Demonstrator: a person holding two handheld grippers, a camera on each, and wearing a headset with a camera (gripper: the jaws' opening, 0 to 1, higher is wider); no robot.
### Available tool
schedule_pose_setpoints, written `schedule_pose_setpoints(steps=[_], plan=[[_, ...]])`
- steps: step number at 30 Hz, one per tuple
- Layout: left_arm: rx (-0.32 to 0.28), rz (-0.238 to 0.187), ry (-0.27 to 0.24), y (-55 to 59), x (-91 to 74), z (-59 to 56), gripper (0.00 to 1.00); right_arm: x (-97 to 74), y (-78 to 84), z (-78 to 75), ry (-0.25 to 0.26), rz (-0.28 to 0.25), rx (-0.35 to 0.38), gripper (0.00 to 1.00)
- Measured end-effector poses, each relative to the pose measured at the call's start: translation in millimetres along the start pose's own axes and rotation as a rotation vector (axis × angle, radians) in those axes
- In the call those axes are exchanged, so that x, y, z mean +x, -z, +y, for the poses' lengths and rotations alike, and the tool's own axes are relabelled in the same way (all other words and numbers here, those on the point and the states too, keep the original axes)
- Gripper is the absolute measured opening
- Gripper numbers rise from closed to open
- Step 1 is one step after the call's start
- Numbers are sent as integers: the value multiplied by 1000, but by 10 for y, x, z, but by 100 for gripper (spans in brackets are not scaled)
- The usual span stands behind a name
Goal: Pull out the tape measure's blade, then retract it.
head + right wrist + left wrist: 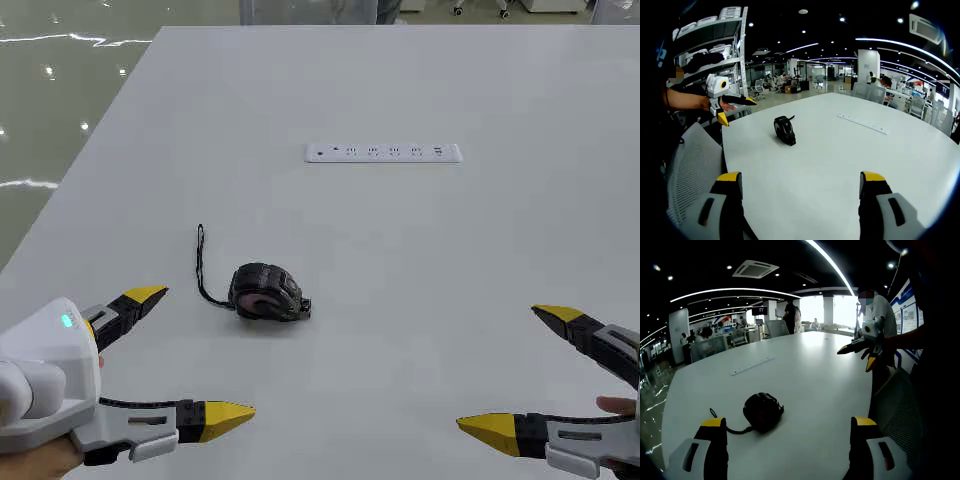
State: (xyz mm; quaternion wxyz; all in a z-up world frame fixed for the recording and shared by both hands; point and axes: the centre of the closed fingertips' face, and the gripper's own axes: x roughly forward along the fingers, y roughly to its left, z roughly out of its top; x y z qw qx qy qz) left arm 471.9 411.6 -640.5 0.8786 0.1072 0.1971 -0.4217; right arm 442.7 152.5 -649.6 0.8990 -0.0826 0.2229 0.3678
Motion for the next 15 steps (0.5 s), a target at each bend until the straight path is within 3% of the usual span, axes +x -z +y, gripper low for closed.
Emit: schedule_pose_setpoints(steps=[15], plan=[[7,-7,-3,-30,-5,7,100,-22,6,-11,2,-1,-3,99]])
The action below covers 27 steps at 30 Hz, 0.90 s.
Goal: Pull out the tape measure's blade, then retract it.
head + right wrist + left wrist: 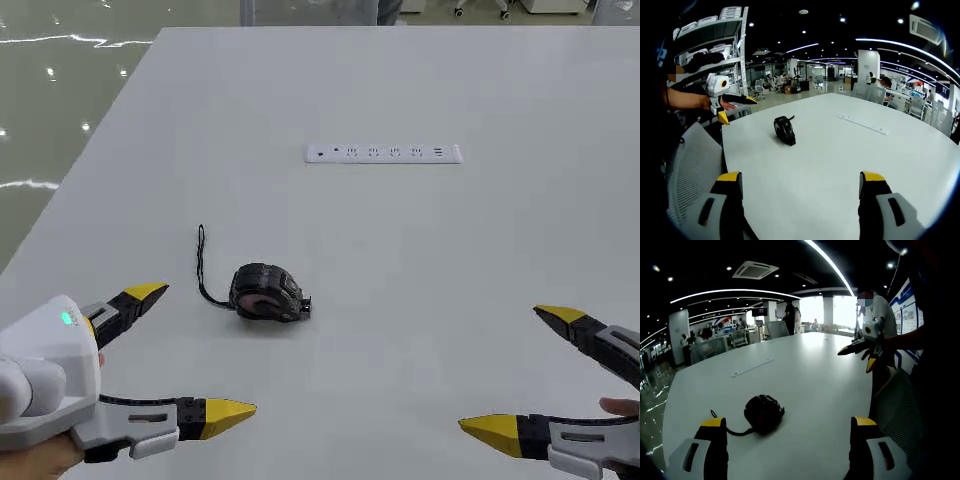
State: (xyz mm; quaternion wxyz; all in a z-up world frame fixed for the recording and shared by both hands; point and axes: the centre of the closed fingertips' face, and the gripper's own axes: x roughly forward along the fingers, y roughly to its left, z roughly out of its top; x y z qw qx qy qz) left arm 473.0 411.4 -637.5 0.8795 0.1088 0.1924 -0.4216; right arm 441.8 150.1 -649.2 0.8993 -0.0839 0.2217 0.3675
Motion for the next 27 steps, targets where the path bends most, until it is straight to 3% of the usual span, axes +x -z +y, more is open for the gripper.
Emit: schedule_pose_setpoints(steps=[16,27], plan=[[19,23,25,-12,13,17,98,-4,-103,-28,-23,-4,-19,96],[45,42,44,-36,98,105,98,124,-144,-79,-70,30,-76,94]])
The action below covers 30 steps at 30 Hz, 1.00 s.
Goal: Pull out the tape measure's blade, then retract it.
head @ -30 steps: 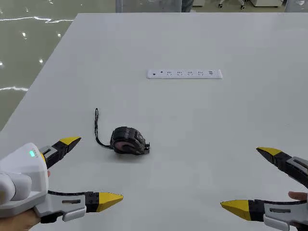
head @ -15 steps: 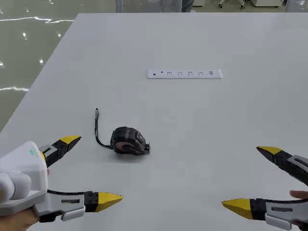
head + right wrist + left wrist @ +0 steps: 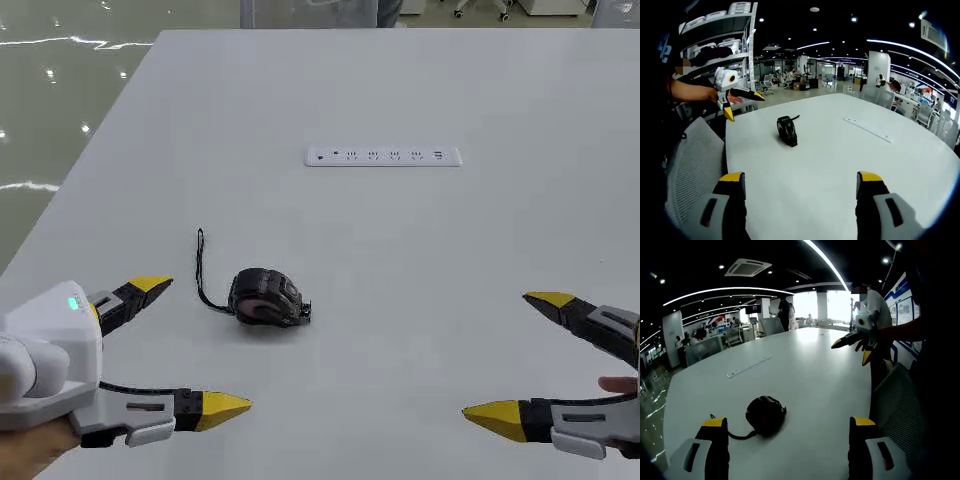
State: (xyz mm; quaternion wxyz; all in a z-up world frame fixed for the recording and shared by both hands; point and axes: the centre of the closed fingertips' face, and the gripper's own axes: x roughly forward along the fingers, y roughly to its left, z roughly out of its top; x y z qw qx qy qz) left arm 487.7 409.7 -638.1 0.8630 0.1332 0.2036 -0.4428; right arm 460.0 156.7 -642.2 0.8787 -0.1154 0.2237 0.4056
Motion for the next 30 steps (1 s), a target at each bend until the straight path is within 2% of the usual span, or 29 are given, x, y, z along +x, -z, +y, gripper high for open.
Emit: schedule_pose_setpoints(steps=[4,16,23,30], plan=[[15,22,15,23,28,30,96,65,20,6,-30,19,-25,93],[59,71,71,59,142,132,91,285,-107,-23,-115,5,-110,85],[73,94,97,86,220,186,89,449,-109,-44,-163,20,-150,82],[59,107,119,118,332,274,85,649,-125,-30,-215,13,-187,74]])
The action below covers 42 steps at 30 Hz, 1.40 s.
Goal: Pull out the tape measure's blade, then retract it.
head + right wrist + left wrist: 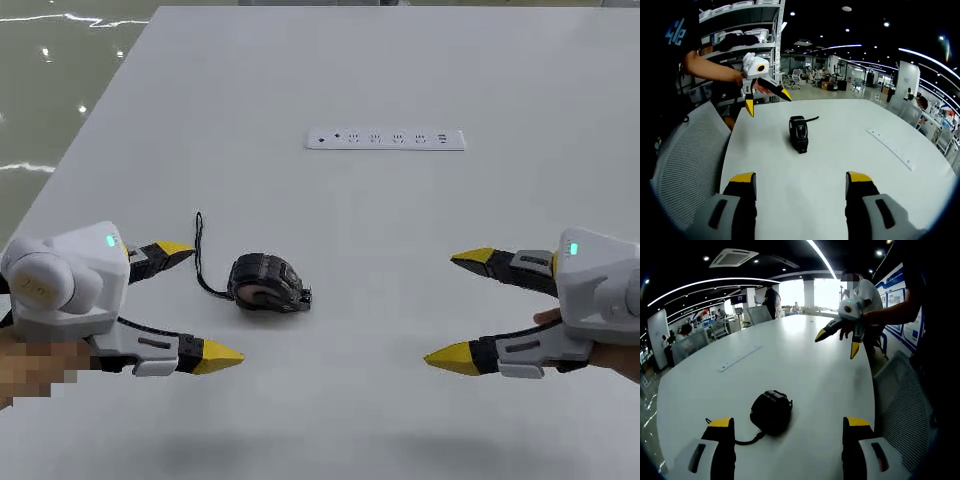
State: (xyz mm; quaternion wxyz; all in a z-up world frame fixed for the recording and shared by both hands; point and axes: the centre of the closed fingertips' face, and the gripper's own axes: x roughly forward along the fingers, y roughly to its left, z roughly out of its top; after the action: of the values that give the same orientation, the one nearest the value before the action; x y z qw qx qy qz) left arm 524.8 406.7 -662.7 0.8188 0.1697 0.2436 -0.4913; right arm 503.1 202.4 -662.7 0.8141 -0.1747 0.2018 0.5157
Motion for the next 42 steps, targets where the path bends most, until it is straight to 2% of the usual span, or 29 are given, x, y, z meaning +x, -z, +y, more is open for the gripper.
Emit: schedule_pose_setpoints(steps=[5,10,12,22,34,42], plan=[[19,12,13,0,61,62,80,169,-20,6,-40,3,-14,70],[46,49,39,41,146,94,76,377,-39,61,-78,7,-22,66],[46,64,50,68,184,104,75,459,2,61,-100,15,-24,66],[100,132,96,164,337,150,69,764,40,50,-137,48,-36,58],[177,204,134,192,494,316,62,1113,147,-30,-165,127,-74,47],[252,264,172,254,597,368,52,1336,85,-103,-171,122,-40,41]])
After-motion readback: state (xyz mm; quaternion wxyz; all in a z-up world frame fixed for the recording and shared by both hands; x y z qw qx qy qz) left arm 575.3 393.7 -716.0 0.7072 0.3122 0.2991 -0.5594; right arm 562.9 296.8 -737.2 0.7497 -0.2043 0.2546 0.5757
